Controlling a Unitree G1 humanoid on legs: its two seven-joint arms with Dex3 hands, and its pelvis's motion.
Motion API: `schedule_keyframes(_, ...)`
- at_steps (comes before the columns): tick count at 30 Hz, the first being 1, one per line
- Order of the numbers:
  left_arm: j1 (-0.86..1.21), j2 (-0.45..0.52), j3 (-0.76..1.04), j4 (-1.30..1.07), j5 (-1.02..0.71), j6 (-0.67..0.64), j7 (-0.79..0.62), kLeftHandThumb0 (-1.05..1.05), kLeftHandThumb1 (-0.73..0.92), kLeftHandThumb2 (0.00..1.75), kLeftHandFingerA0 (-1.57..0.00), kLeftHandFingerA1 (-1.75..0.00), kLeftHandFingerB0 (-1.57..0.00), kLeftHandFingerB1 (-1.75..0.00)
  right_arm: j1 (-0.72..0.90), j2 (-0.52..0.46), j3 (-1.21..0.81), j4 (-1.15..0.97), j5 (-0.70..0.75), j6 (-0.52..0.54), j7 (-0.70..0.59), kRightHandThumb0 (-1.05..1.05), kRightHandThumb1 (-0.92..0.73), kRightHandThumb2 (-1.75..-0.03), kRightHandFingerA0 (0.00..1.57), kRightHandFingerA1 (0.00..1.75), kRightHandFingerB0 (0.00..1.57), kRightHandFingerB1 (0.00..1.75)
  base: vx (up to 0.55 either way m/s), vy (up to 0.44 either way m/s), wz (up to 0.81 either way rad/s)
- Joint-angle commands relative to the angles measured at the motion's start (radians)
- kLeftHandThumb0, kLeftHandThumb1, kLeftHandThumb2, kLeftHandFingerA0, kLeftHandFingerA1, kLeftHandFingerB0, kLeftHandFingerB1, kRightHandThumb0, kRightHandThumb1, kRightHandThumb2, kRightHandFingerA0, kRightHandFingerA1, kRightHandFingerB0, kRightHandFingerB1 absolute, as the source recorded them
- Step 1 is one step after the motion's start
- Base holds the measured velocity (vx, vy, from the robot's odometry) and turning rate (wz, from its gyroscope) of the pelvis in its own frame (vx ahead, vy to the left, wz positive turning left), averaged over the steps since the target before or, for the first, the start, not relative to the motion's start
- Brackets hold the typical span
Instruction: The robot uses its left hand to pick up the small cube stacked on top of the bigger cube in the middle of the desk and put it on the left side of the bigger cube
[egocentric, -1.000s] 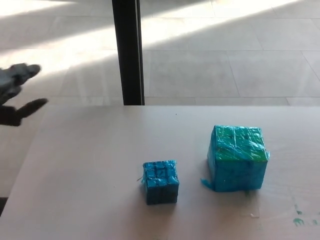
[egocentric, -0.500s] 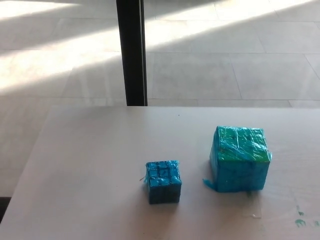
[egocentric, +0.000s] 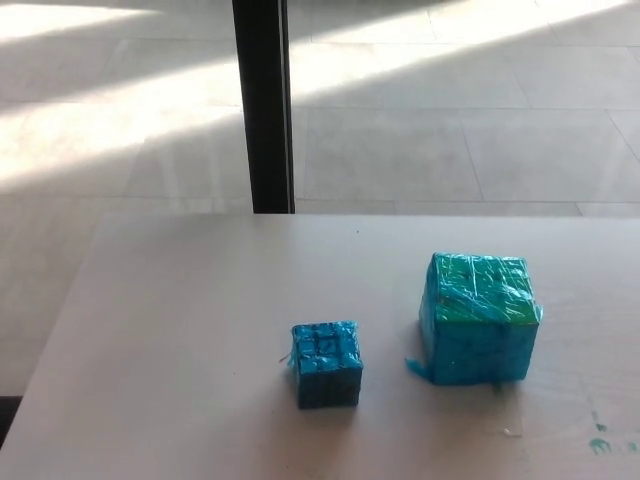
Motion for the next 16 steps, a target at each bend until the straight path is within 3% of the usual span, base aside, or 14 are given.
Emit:
schedule_keyframes(1, 0.032, 0.013, -0.017, 0.082, -0.050, 0.072, 0.061, -0.99, 0.61, 1.02, 0.00, -0.15, 0.00, 0.00, 0.012, -0.005, -0.002, 0.004, 0.001, -0.006, -0.014, -0.44, -0.68, -0.60, 0.59, 0.59, 0.51, 0.41, 0.00, 0.000, 0.00)
schedule_keyframes(7, 0.043, 0.021, -0.058, 0.115, -0.055, 0.061, 0.087, -0.95, 0.61, 1.02, 0.00, -0.19, -0.05, -0.03, 0.017, -0.001, -0.004, -0.011, 0.004, 0.007, -0.028, -0.44, -0.67, -0.60, 0.62, 0.68, 0.54, 0.41, 0.00, 0.000, 0.00)
schedule_keyframes(8, 0.047, 0.021, -0.064, 0.120, -0.055, 0.056, 0.090, -0.95, 0.62, 1.02, 0.00, -0.19, 0.00, -0.04, 0.015, -0.003, -0.001, -0.006, 0.000, 0.006, -0.025, -0.44, -0.68, -0.61, 0.60, 0.60, 0.51, 0.40, 0.00, 0.000, 0.00)
schedule_keyframes(13, 0.069, 0.027, -0.104, 0.133, -0.041, 0.034, 0.104, -0.97, 0.65, 1.04, 0.00, -0.18, 0.00, -0.03, 0.022, -0.003, 0.006, 0.012, -0.004, -0.007, -0.020, -0.44, -0.68, -0.61, 0.60, 0.59, 0.52, 0.41, 0.00, 0.000, 0.00)
schedule_keyframes(14, 0.072, 0.027, -0.105, 0.137, -0.047, 0.034, 0.103, -0.89, 0.77, 0.63, 0.00, -0.20, 0.00, -0.20, 0.030, -0.002, 0.006, 0.007, -0.004, -0.010, -0.026, -0.45, -0.68, -0.60, 0.62, 0.64, 0.53, 0.41, 0.00, 0.000, 0.00)
schedule_keyframes(16, 0.074, 0.028, -0.108, 0.140, -0.052, 0.033, 0.103, -0.89, 0.77, 0.63, 0.00, -0.20, 0.00, -0.20, 0.034, -0.002, 0.006, 0.004, -0.004, -0.011, -0.028, -0.45, -0.68, -0.60, 0.62, 0.64, 0.53, 0.41, 0.00, 0.000, 0.00)
